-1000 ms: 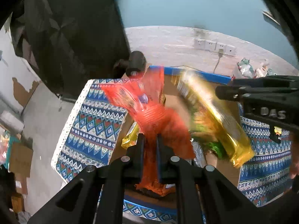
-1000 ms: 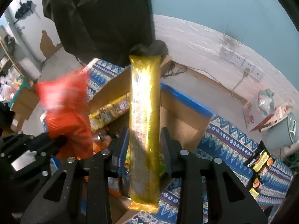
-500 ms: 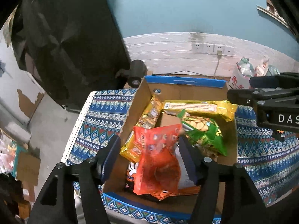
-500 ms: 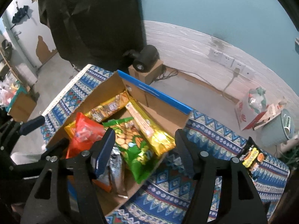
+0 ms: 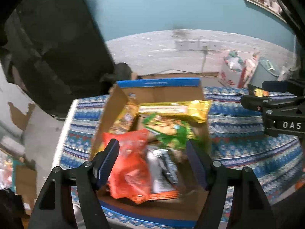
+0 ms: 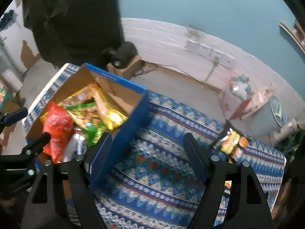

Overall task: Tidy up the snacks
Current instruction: 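Move the right tool from the box to the black snack bag and grasp it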

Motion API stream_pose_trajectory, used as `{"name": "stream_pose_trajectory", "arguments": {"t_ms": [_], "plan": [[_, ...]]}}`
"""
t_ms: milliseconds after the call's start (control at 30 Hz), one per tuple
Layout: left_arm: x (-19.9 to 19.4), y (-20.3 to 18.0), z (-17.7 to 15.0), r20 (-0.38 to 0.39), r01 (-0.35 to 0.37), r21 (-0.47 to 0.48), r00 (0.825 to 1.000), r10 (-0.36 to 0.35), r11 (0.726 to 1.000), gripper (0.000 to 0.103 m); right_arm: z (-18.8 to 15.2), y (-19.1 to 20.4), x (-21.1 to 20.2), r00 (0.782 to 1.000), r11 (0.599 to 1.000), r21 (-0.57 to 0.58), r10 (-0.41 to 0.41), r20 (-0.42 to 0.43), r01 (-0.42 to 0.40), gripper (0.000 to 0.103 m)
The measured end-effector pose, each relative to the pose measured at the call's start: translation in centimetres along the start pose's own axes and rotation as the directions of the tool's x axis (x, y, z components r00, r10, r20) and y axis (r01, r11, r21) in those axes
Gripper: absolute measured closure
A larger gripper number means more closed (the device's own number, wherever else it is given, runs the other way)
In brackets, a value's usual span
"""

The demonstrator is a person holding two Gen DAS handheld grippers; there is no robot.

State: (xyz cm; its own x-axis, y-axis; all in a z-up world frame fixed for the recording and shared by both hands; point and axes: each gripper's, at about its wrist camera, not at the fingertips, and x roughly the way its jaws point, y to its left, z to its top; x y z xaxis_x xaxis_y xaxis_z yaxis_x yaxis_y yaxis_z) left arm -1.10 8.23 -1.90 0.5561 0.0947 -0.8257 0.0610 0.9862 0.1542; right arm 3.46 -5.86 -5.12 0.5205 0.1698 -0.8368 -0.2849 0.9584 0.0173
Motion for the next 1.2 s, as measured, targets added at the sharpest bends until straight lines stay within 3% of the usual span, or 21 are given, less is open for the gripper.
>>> {"name": "stream_pose_trajectory", "arguments": {"t_ms": [833,1200], "plan": [[1.5,-9.1,1.6,0.000,0.013,0.153,1.000,-0.013,0.988,0.025,-6.1,-12.6,0.0,0.989,0.976,0.177,-0.112,-0.098,0.128,0.026],[4.7,-14.0,2.4,0.008,-0.003,0.268,1.000,0.001,0.963,0.023,-8.8,-18.4,4.2,0.959,0.949,0.234,-0.156,-0.238,0.212,0.026]]}}
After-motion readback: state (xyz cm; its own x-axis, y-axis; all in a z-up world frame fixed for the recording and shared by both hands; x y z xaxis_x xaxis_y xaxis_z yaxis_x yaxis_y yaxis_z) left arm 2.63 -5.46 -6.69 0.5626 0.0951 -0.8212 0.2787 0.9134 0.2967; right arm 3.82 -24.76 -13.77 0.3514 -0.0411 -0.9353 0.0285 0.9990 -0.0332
